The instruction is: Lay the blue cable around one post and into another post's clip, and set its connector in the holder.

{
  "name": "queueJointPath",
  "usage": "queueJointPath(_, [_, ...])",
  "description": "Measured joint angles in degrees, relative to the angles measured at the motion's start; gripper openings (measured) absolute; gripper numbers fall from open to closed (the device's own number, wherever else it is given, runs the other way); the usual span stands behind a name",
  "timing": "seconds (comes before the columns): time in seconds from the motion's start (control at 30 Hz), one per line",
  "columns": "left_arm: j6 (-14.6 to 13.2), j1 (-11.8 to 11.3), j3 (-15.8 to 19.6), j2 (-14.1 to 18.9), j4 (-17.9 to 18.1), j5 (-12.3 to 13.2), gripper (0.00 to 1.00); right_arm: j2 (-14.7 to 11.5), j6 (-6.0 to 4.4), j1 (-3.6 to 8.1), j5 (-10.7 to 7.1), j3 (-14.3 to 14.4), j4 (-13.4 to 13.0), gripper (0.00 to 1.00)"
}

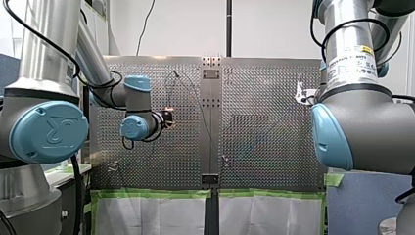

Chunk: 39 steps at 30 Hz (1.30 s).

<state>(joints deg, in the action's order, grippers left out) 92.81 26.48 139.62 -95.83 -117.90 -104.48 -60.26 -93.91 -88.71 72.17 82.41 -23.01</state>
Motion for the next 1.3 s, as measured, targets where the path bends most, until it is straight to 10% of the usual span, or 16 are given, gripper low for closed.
queueJointPath(1.3, [0.4,-0.1,0.0,0.0,0.4,0.4,1.0,0.0,0.23,-0.26,-0.18,0.0,-0.2,1.0])
